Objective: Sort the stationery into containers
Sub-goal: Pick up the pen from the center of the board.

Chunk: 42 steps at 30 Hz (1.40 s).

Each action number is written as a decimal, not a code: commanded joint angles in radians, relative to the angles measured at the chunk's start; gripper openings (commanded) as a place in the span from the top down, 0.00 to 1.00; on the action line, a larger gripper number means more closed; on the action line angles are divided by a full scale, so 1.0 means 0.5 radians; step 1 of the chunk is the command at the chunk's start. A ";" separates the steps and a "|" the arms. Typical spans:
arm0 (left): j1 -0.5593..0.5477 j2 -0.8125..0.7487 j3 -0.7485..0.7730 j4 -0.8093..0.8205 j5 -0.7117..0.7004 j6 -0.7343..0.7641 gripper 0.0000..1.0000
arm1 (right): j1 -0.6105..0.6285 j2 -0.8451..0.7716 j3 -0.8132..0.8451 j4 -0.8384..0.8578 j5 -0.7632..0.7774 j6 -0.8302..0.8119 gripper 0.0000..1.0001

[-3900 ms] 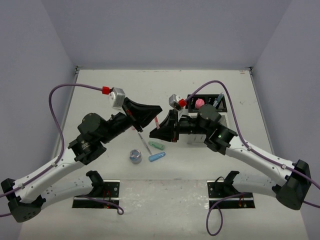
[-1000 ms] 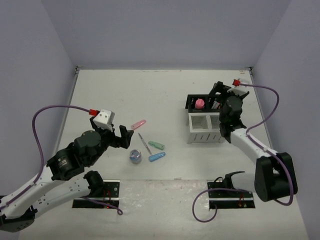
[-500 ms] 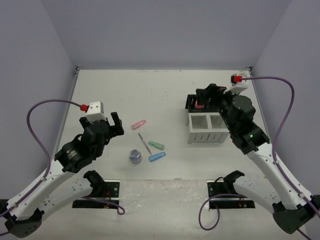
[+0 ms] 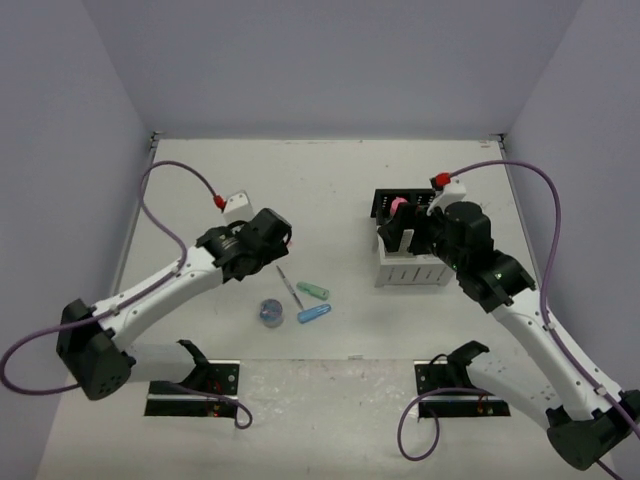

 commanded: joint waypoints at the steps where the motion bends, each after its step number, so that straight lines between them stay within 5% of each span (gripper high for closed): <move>1: -0.010 0.383 0.207 -0.196 0.131 -0.319 0.19 | 0.001 -0.154 -0.032 -0.085 0.187 0.003 0.01; 9: -0.049 0.639 0.163 -0.012 0.410 -0.373 0.47 | 0.001 -0.187 -0.068 -0.030 0.117 -0.003 0.01; 20: -0.049 0.924 0.128 0.132 0.635 -0.271 0.60 | 0.001 -0.246 -0.120 0.031 0.053 -0.009 0.01; 36: -0.024 1.103 0.014 0.235 0.596 -0.257 0.69 | 0.001 -0.254 -0.139 0.055 0.007 -0.009 0.02; 40: -0.014 1.108 -0.043 0.260 0.611 -0.264 0.96 | 0.001 -0.257 -0.139 0.053 0.005 -0.009 0.02; 42: -0.005 1.100 -0.057 0.261 0.620 -0.260 1.00 | 0.001 -0.266 -0.139 0.056 -0.018 -0.014 0.02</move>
